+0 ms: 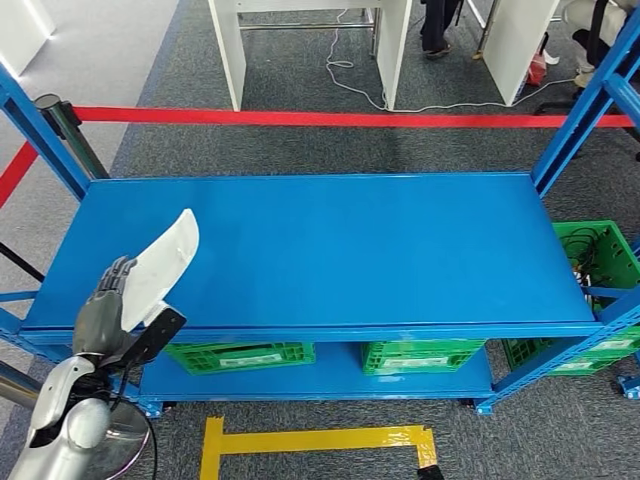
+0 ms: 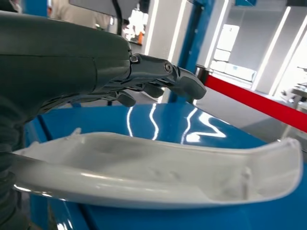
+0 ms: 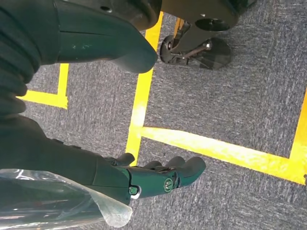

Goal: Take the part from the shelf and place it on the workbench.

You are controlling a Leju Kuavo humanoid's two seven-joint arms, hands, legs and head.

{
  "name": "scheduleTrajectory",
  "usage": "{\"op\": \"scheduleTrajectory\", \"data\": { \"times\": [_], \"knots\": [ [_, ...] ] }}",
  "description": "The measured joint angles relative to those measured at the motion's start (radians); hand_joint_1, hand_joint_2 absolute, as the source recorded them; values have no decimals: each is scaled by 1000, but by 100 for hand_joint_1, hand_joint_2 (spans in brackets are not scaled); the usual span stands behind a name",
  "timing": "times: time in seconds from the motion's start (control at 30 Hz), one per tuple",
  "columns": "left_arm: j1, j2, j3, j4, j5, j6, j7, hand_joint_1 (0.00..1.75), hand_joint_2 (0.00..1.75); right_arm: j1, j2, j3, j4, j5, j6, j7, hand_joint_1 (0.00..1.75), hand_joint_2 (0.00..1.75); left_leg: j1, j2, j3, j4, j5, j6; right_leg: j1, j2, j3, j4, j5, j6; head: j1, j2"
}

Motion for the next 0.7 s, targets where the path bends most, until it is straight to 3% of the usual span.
{"op": "scheduleTrajectory", "data": {
  "times": [0.33,0.7],
  "knots": [
    [34,-20,71,-1,-38,7,19,0,175,2,8,-9,0,10,1,11,0,175,0,0,0,0,0,0,0,0,-6,0,0,0,0,0],
    [24,-25,80,28,-48,-35,37,0,175,1,9,-11,0,23,3,16,0,175,0,0,0,0,0,0,0,0,-9,0,0,0,0,0]
  ]
}}
